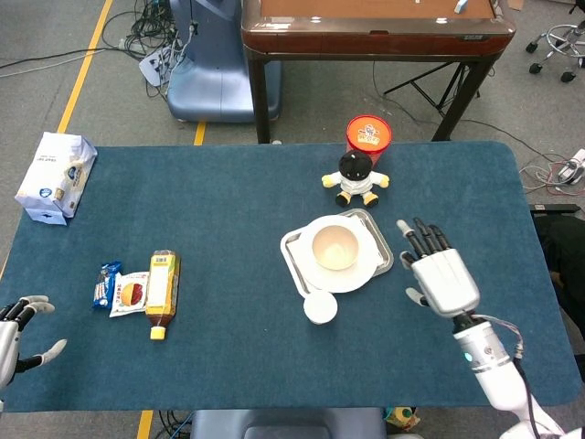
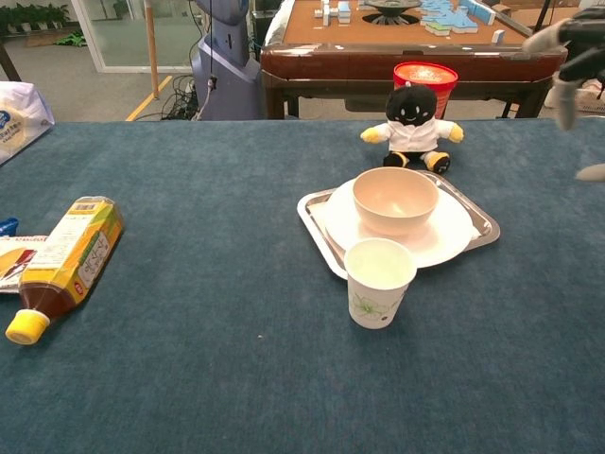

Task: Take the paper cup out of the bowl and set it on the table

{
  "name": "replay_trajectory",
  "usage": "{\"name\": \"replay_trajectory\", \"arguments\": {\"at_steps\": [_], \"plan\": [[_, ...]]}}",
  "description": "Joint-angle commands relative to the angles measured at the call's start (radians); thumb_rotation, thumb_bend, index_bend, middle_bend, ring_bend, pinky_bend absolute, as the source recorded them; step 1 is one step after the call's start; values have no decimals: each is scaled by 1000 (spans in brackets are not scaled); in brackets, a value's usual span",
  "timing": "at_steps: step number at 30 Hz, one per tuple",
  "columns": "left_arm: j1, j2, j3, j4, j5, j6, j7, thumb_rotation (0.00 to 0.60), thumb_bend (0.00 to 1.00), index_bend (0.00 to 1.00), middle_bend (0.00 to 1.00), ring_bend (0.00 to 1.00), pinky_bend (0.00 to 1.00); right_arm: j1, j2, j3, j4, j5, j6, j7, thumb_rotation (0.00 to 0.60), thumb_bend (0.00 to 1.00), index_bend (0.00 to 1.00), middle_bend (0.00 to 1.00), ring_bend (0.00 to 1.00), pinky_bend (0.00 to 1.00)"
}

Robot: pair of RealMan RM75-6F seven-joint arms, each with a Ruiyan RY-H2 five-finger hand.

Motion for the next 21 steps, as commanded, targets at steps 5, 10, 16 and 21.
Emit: {"name": "replay_trajectory", "arguments": {"at_steps": [5, 10, 16, 21], "plan": [[0, -14, 2, 9, 16, 14, 6, 600, 129, 399, 309, 327, 530, -182, 59, -50, -17, 64, 121, 70, 600, 178, 505, 117, 0, 140], [1, -21, 3, 13, 25, 22, 14, 600, 128, 399, 309, 325, 531, -247, 60, -40, 17, 107, 139, 151, 600, 179, 505, 120, 0, 140], [-2, -29, -1, 27, 33, 29, -2, 600, 129, 399, 309, 325, 531, -276, 87, -10, 42, 131, 117, 217, 600, 178, 505, 120, 0, 140], [-9, -34, 2, 32, 33, 15, -1, 600, 129, 399, 309, 325, 530, -294, 118, 14, 50, 142, 105, 267, 600, 178, 505, 120, 0, 140]]}}
